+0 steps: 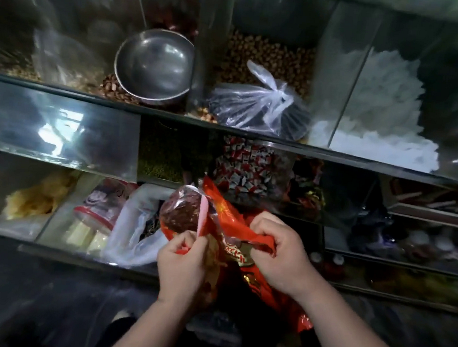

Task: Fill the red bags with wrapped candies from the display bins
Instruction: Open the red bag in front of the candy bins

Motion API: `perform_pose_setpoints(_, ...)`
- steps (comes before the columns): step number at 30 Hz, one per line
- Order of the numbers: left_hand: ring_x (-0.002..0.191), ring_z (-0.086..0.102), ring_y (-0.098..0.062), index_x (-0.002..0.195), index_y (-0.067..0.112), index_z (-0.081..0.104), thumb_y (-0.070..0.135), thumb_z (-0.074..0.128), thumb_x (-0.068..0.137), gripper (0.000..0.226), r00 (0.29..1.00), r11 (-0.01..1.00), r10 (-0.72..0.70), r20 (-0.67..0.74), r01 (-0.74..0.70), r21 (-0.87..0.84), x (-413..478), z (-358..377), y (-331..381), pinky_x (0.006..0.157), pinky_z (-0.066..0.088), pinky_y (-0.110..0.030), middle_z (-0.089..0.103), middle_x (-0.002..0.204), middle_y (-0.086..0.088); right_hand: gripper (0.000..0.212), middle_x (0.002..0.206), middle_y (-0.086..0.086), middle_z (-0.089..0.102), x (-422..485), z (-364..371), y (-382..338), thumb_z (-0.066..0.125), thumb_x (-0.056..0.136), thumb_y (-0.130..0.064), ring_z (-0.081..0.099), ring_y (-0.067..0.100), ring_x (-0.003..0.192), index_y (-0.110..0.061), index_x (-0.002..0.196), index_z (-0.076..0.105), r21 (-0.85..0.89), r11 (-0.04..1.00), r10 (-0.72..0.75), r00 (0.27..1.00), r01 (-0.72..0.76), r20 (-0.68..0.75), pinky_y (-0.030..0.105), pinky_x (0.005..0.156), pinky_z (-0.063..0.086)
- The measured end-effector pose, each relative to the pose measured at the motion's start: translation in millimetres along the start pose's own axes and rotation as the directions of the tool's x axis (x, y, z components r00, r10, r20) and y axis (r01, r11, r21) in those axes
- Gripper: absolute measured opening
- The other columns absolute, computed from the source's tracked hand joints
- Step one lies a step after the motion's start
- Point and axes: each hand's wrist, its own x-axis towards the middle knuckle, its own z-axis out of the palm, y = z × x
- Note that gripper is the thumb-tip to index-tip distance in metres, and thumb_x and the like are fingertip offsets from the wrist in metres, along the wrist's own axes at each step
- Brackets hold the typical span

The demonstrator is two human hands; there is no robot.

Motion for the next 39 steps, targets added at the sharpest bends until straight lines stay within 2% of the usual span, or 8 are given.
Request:
perform_pose_setpoints(7,0.056,0.038,-0.017,0.053,0.014,0.035,0.031,0.066,0.085,0.048,0.929,0.931,0.338,0.152,-0.354,0.092,22,22,-55,0.056,0.034,-0.035,0.042,0.058,-0.01,0.008,0.092,0.004,0.06,-12,30,85,0.063,0.075,0.003,0.062,0.021,0.087,-0.003,0.076,0.059,0.103,0.994,-0.013,0.972,0.038,-0.236,0.03,0.079,0.05)
perform_pose_setpoints(11,0.063,0.051,-0.021,0.058,0.018,0.044,0.036,0.068,0.09,0.044,0.802,0.812,0.496,0.333,-0.564,0.15,39,22,-70,0.06,0.04,-0.039,0.051,0.066,0.002,0.024,0.1,0.007,0.063,-16,50,118,0.061,0.07,0.001,0.063,0.025,0.095,-0.005,0.093,0.061,0.121,0.981,0.172,0.96,-0.148,-0.219,0.045,0.089,0.054)
perform_pose_setpoints(17,0.118,0.056,-0.027,0.123,0.019,0.057,0.053,0.071,0.085,0.053,0.561,0.537,0.617,0.552,-0.813,0.225,48,-12,-62,0.094,0.046,-0.044,0.056,0.124,0.002,0.052,0.105,-0.016,0.069,-15,41,126,0.086,0.072,-0.033,0.072,0.002,0.089,-0.045,0.113,0.057,0.174,0.978,0.145,0.973,-0.114,-0.178,0.013,0.076,0.054)
perform_pose_setpoints(20,0.132,0.047,-0.015,0.139,0.023,0.047,0.057,0.074,0.079,0.074,0.57,0.417,0.606,0.555,-0.822,0.388,48,-30,-62,0.103,0.041,-0.046,0.05,0.137,0.012,0.077,0.115,-0.022,0.062,-23,32,127,0.089,0.06,-0.061,0.07,0.004,0.104,-0.049,0.127,0.052,0.14,0.983,0.156,0.954,-0.123,-0.255,0.016,0.088,0.053)
perform_pose_setpoints(24,0.126,0.04,0.004,0.139,0.031,0.044,0.07,0.071,0.068,0.085,0.63,0.3,0.543,0.556,-0.763,0.572,44,-44,-58,0.109,0.021,-0.026,0.049,0.127,0.022,0.088,0.124,-0.014,0.065,-35,28,123,0.089,0.054,-0.066,0.063,0.01,0.118,-0.052,0.131,0.047,0.055,0.97,0.244,0.938,-0.238,-0.248,0.024,0.099,0.047)
perform_pose_setpoints(29,0.143,0.032,-0.021,0.144,0.026,0.038,0.07,0.076,0.061,0.102,0.687,0.417,0.622,0.377,-0.698,0.583,45,-61,-82,0.113,0.032,-0.056,0.036,0.149,0.004,0.101,0.118,-0.035,0.059,-46,39,123,0.094,0.06,-0.051,0.053,-0.028,0.104,-0.062,0.137,0.031,0.038,0.951,0.307,0.916,-0.308,-0.26,0.002,0.084,0.036)
perform_pose_setpoints(33,0.139,0.04,-0.007,0.146,0.048,0.021,0.07,0.089,0.047,0.123,0.901,0.834,0.301,0.312,-0.407,0.373,41,-54,-119,0.114,0.038,-0.039,0.036,0.149,0.015,0.032,0.085,-0.026,0.071,-40,50,133,0.084,0.084,-0.028,0.067,-0.008,0.075,-0.05,0.096,0.065,-0.003,0.974,0.206,0.887,-0.227,-0.414,0.009,0.063,0.045)
perform_pose_setpoints(39,0.096,0.063,0.01,0.112,0.055,0.053,0.034,0.075,0.072,0.05,0.868,0.782,0.384,0.315,-0.487,0.388,52,-23,-129,0.08,0.048,-0.01,0.069,0.104,0.023,0.02,0.085,-0.017,0.074,-30,67,130,0.069,0.097,-0.016,0.068,-0.002,0.077,-0.034,0.089,0.069,0.154,0.984,0.156,0.874,-0.094,-0.46,0.009,0.067,0.048)
